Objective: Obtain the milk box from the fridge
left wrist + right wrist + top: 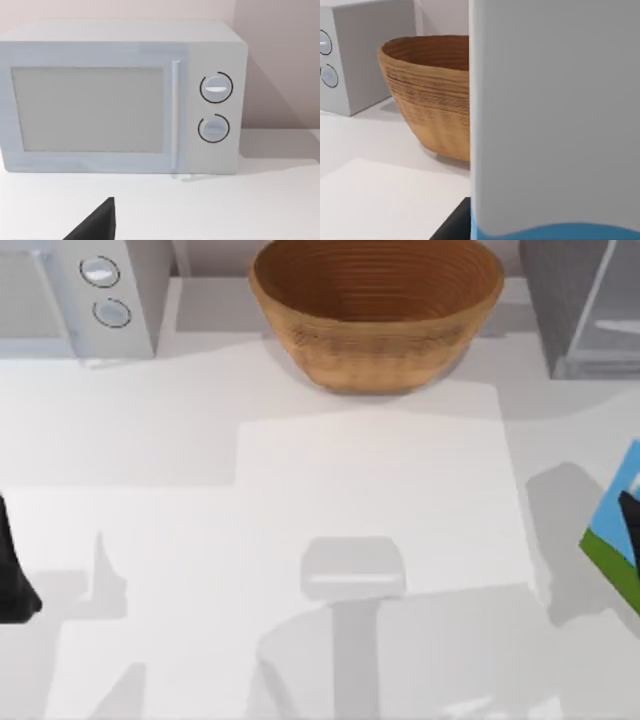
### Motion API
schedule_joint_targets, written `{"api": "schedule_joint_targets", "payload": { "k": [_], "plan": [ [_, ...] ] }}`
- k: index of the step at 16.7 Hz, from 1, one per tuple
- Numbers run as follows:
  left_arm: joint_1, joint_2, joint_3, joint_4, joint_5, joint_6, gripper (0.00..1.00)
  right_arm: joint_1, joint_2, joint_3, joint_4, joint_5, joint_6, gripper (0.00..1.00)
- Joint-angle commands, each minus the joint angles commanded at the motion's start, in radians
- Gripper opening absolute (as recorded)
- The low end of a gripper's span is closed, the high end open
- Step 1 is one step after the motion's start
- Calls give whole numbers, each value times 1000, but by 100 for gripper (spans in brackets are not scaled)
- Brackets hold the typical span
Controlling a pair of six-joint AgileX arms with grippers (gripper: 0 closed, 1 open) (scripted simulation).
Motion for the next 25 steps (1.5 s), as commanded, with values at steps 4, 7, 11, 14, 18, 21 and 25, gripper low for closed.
{"api": "schedule_joint_targets", "payload": {
  "k": [4,7,11,14,18,21,25],
  "plan": [
    [0,0,0,0,0,0,100,11,321,-7,329,-152,8,0],
    [0,0,0,0,0,0,100,18,467,-3,484,-232,6,0],
    [0,0,0,0,0,0,100,21,523,3,549,-270,2,0],
    [0,0,0,0,0,0,100,17,521,0,546,-269,4,0],
    [0,0,0,0,0,0,100,40,594,17,604,-245,1,0],
    [0,0,0,0,0,0,100,85,747,52,714,-199,-1,0],
    [0,0,0,0,0,0,100,158,969,108,874,-126,1,0]
  ]
}}
